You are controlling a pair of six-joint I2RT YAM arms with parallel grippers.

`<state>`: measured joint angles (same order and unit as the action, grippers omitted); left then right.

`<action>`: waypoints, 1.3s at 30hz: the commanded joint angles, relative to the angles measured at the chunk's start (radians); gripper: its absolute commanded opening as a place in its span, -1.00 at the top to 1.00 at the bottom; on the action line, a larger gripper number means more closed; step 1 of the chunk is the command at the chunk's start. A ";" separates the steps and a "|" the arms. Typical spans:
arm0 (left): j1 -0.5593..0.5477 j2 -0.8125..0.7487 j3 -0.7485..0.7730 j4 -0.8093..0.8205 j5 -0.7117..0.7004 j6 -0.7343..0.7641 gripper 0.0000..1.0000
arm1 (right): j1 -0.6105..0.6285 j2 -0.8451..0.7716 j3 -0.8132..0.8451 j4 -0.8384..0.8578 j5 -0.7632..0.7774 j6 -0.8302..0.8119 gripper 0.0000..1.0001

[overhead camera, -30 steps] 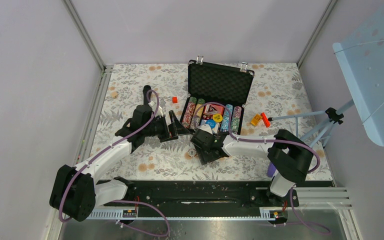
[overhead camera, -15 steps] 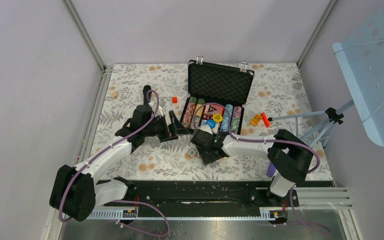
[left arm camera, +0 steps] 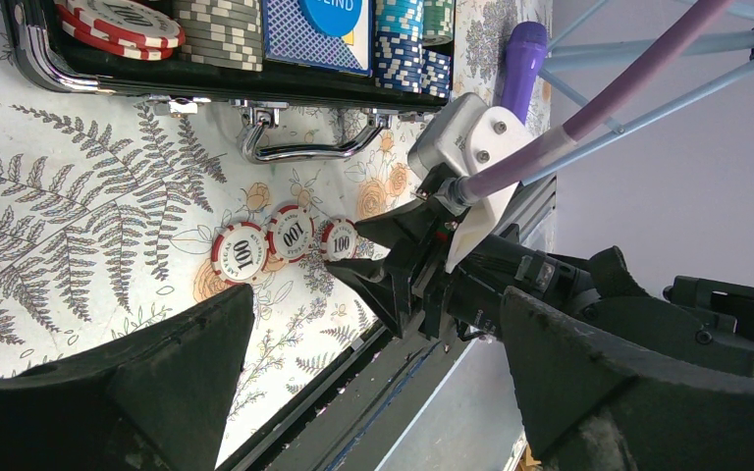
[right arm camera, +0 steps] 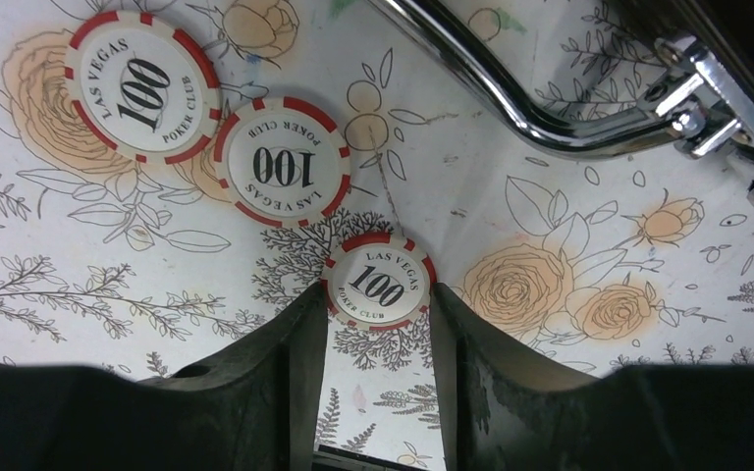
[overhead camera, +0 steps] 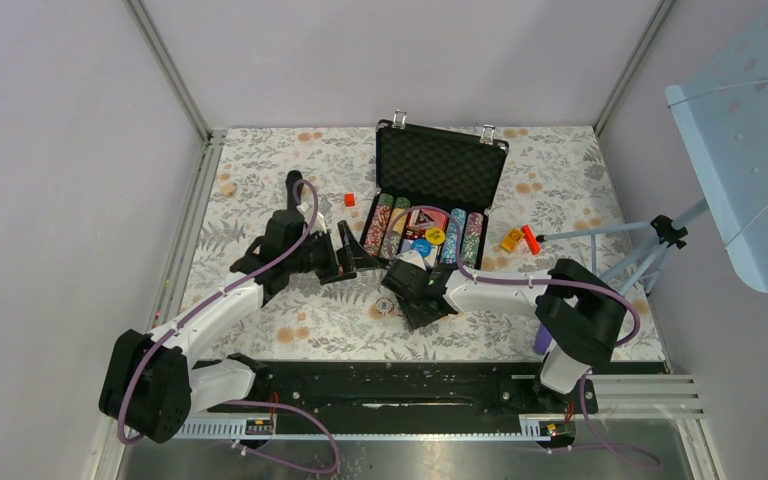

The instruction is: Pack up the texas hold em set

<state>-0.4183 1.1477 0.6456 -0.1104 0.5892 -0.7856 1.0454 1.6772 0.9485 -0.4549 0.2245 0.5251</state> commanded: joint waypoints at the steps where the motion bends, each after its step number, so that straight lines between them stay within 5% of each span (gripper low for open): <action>1: -0.005 -0.012 0.015 0.035 -0.015 0.008 -0.89 | 0.013 -0.010 -0.027 -0.113 0.022 0.012 0.10; 15: -0.005 -0.018 0.009 0.040 -0.018 0.005 -0.89 | 0.011 -0.069 0.004 -0.126 0.050 0.017 0.08; 27: -0.003 -0.038 0.020 0.019 -0.020 0.013 -0.89 | -0.007 -0.052 0.090 -0.109 0.047 0.020 -0.31; 39: 0.162 -0.154 -0.006 -0.066 0.027 0.037 -0.89 | -0.005 0.081 0.236 -0.127 0.029 0.046 -0.36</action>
<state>-0.2756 1.0195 0.6453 -0.1558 0.5838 -0.7776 1.0462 1.7107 1.1263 -0.5594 0.2428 0.5404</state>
